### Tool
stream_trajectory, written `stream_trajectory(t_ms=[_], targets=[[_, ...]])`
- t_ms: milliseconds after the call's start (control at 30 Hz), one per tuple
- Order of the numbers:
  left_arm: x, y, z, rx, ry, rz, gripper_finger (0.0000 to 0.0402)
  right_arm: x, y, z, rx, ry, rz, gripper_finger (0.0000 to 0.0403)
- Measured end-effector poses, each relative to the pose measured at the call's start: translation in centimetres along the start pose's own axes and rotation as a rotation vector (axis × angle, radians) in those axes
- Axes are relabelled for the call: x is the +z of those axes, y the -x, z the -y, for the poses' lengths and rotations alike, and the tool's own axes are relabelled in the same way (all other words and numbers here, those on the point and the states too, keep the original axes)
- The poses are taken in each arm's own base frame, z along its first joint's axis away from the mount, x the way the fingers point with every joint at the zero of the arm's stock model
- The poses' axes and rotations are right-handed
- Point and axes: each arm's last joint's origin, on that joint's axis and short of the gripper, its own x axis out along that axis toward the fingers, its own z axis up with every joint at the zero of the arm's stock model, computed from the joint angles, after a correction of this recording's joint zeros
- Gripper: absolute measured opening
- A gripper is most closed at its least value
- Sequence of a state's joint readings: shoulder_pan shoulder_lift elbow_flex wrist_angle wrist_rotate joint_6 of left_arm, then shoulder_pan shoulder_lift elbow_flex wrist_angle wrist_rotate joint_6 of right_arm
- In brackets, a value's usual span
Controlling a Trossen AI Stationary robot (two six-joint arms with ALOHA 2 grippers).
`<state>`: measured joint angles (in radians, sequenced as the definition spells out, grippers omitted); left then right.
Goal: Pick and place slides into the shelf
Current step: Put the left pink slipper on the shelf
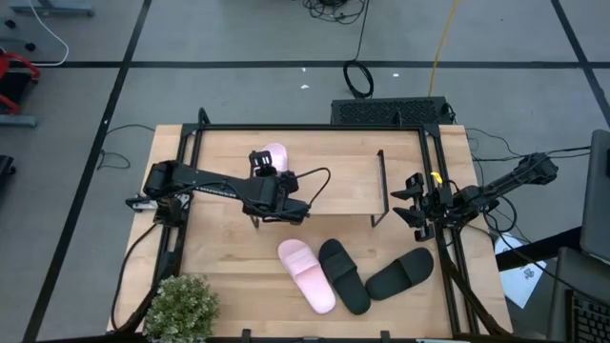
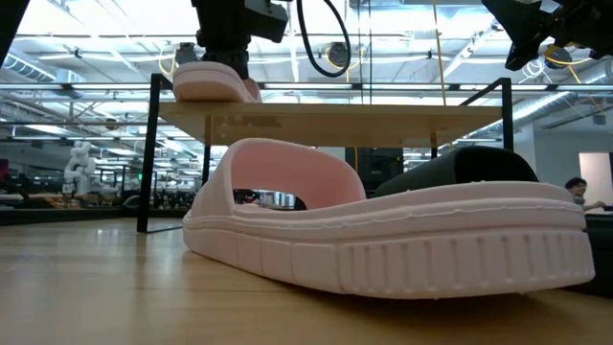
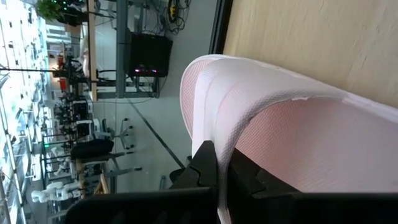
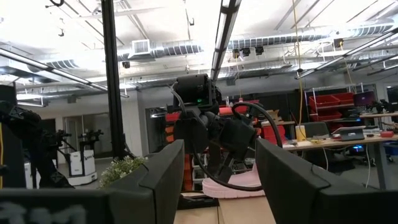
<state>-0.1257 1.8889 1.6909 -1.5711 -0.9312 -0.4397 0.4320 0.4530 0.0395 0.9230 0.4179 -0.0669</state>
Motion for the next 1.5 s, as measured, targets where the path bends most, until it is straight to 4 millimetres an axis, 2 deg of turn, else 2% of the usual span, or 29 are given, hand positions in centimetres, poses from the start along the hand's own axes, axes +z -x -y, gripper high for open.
stream_trajectory(t_ms=[1500], targets=[[-0.11,-0.03,0.15,-0.078,0.017,-0.039,0.0018,0.0,0.0,-0.01,0.003,-0.003,0.0,0.0189]])
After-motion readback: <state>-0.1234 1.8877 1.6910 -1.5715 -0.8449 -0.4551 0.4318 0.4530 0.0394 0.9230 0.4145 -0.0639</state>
